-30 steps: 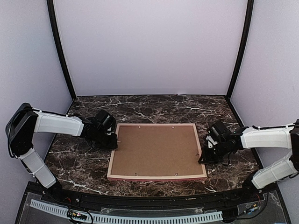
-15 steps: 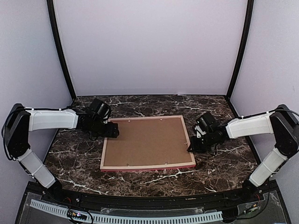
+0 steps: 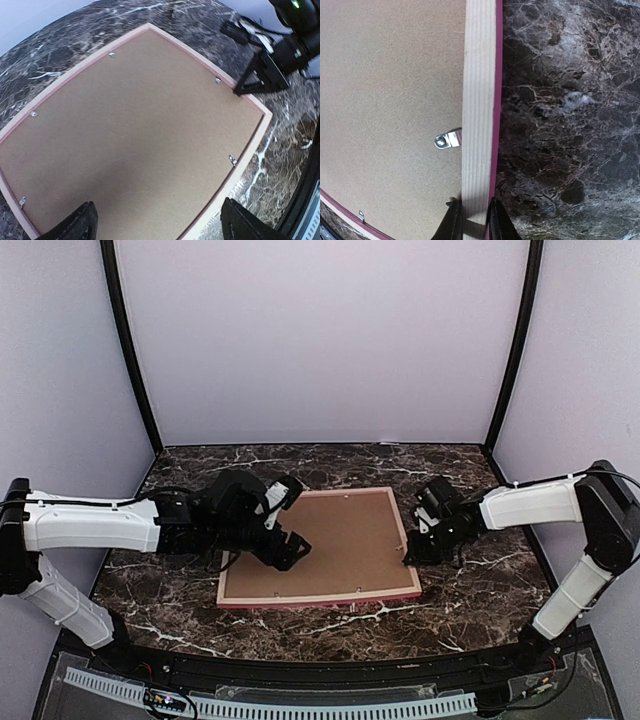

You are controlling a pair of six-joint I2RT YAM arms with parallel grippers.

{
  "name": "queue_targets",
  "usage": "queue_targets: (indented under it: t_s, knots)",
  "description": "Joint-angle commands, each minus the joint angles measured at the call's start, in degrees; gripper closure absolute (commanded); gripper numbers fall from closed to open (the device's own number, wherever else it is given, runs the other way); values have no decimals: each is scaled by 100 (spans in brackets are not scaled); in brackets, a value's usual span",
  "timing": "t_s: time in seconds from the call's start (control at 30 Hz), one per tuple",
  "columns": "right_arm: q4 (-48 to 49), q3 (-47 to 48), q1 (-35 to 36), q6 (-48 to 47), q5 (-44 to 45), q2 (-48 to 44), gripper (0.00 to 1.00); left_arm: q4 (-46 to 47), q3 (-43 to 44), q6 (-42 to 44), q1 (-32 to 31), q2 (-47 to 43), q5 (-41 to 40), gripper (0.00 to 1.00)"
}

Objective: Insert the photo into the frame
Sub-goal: Pick up the photo frame from the center of the board.

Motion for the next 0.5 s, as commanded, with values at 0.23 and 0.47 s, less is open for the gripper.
queue_targets:
  t_s: [0.23, 0.47]
  knots:
    - [-732, 690, -128, -437, -597, -159, 100, -179, 472, 1626, -1595, 1048, -1097, 11]
    - [-1247, 1009, -204, -589, -949, -207, 100, -536, 885, 2161, -2189, 1805, -1993, 9]
